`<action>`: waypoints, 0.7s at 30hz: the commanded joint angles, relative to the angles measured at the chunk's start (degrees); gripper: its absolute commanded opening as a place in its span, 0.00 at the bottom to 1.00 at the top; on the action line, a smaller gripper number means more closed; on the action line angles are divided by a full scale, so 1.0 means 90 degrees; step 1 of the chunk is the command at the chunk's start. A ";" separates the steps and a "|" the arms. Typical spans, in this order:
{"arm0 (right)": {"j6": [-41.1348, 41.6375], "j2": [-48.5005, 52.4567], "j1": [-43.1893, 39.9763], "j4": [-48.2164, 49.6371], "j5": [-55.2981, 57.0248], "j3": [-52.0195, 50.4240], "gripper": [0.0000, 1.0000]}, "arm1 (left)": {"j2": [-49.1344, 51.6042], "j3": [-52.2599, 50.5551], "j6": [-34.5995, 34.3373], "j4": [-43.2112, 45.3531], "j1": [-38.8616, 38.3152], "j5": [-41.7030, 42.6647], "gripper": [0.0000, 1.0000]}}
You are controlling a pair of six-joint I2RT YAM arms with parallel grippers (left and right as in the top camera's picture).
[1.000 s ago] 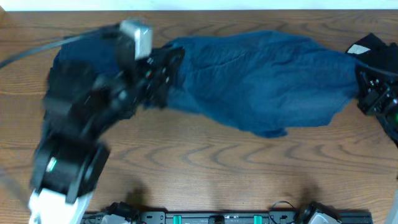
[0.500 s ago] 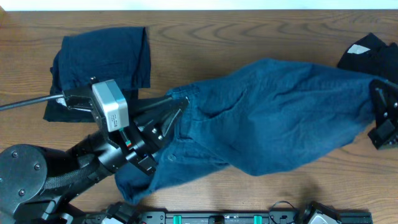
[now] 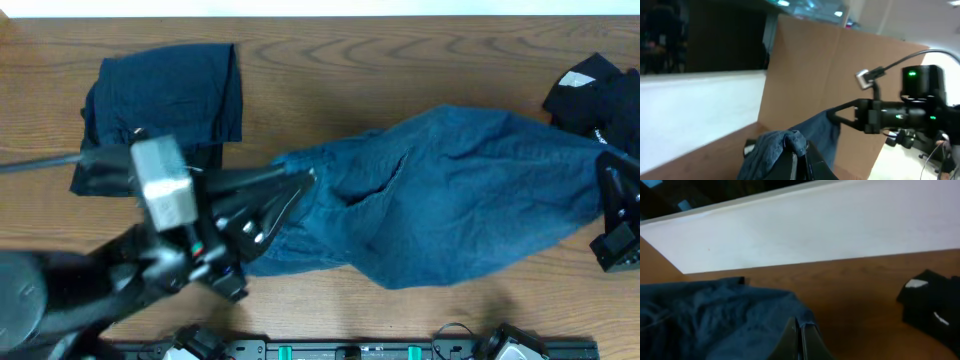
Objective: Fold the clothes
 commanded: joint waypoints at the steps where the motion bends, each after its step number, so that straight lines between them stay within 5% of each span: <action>1: 0.0063 0.0236 -0.0029 -0.0075 0.0172 0.0068 0.01 | 0.0619 0.0083 -0.0141 -0.0032 -0.0024 -0.0323 0.06; 6: 0.0032 0.0906 -0.0029 -0.0087 0.0172 0.0068 0.01 | 0.1423 0.0083 -0.0138 0.0092 0.0143 -0.1112 0.06; 21: -0.0464 0.4811 0.0976 0.0765 0.1032 0.0066 0.01 | 0.4529 0.0083 -0.0012 0.1032 0.1239 -0.1115 0.06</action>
